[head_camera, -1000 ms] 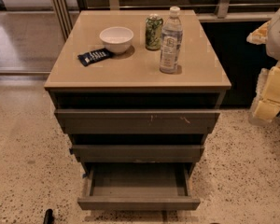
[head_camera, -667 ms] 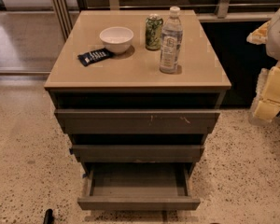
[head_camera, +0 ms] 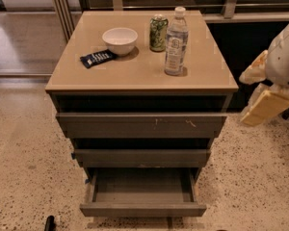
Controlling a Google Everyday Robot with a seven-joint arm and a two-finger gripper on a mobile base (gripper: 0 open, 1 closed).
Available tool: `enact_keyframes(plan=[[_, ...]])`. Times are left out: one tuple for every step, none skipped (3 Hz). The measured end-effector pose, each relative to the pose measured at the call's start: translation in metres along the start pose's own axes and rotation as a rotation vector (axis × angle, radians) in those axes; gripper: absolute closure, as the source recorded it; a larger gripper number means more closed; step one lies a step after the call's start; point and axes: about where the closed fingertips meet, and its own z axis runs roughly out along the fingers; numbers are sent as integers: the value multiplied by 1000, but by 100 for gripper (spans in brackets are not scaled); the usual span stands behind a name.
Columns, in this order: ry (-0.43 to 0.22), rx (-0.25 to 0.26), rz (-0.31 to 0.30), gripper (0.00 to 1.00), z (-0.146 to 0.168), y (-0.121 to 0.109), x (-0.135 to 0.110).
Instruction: Close bottom drawer
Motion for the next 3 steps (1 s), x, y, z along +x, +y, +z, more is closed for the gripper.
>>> enact_keyframes(plan=[[-56, -28, 22, 63, 43, 22, 7], [-121, -102, 49, 86, 107, 42, 15], [-127, -110, 54, 100, 116, 45, 16]])
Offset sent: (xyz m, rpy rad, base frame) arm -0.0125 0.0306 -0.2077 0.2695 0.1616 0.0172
